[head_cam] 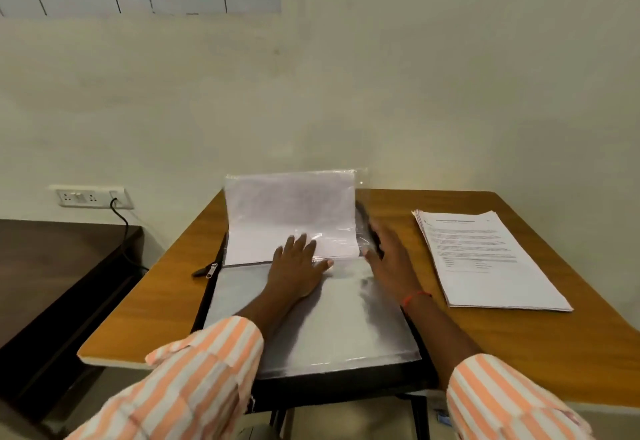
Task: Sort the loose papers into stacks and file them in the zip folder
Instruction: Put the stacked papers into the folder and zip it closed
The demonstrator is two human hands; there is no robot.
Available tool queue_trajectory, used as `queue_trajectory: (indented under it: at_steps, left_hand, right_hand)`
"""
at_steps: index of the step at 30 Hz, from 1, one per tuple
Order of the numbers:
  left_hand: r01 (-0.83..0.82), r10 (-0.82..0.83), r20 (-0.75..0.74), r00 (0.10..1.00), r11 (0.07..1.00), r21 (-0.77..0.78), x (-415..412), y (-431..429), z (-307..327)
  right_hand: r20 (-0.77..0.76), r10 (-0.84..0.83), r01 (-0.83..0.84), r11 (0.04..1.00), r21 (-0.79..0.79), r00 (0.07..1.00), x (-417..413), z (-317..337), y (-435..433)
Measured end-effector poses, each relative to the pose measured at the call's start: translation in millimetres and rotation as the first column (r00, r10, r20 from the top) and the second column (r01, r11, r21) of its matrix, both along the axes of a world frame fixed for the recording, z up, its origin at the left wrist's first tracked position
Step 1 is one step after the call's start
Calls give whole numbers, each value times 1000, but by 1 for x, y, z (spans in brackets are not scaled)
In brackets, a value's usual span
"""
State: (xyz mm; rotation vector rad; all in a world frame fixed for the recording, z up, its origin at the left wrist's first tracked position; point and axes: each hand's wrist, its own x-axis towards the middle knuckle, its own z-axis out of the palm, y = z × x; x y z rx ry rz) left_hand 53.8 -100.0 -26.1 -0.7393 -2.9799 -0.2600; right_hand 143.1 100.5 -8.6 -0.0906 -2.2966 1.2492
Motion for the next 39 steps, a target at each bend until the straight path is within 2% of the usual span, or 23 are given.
queue_trajectory:
  at_steps: [2,4,5,10,12,13,15,16,19,22,25,28,30,32,35,37,39]
  left_hand:
    - [-18,18,8,1000,1000,-4,-2,1,-9]
    - [-25,25,23,999,1000,-9,-2,2,-13]
    - [-23,24,35,999,1000,-9,-2,2,-14]
    - [-17,17,16,1000,999,47,-1,0,-13]
    - [22,-8,-86,996,987,162,4,0,-11]
    - [73,-40,-159,987,975,210,8,0,-8]
    - [175,-121,-237,964,959,224,16,0,-2]
    - [193,-145,-217,965,956,219,21,0,2]
    - [228,-200,-136,970,941,248,45,6,6]
    - [317,-279,-191,941,924,215,69,18,-6]
    - [259,-208,-183,961,907,332,74,22,-10]
    - [202,-143,-188,972,915,348,75,27,1]
    - [154,-88,-179,980,904,398,73,30,7]
    - [85,-41,-97,994,862,500,68,31,14]
    - [40,-36,-19,999,822,568,61,32,19]
    - [24,-31,3,1000,816,577,63,33,23]
    - [27,-12,-29,1000,817,576,67,33,26]
  right_hand:
    - [189,73,-111,974,196,979,-3,-24,4]
    - [316,-2,-147,883,447,949,-6,-35,6]
    - [322,-45,-136,844,519,946,-6,-36,5]
    - [282,-71,-100,828,551,957,0,-31,-5]
    - [257,-59,-74,874,481,965,0,-31,-4]
    - [231,-68,-30,918,395,971,1,-30,-3]
    - [189,-134,94,974,205,973,5,-25,1]
    - [184,-177,148,976,161,967,7,-23,5]
    - [235,-275,232,953,196,932,20,-22,18]
    - [333,-279,203,948,246,901,34,-17,20]
    - [425,-267,161,950,269,865,41,-8,15]
    - [423,-234,162,966,199,875,50,0,12]
    - [392,-213,178,976,125,895,59,4,13]
    - [387,-191,201,980,15,902,65,8,15]
    - [395,-66,171,956,-238,916,69,10,18]
    - [364,-21,137,945,-296,931,71,11,19]
    - [307,-30,117,955,-271,951,75,15,19]
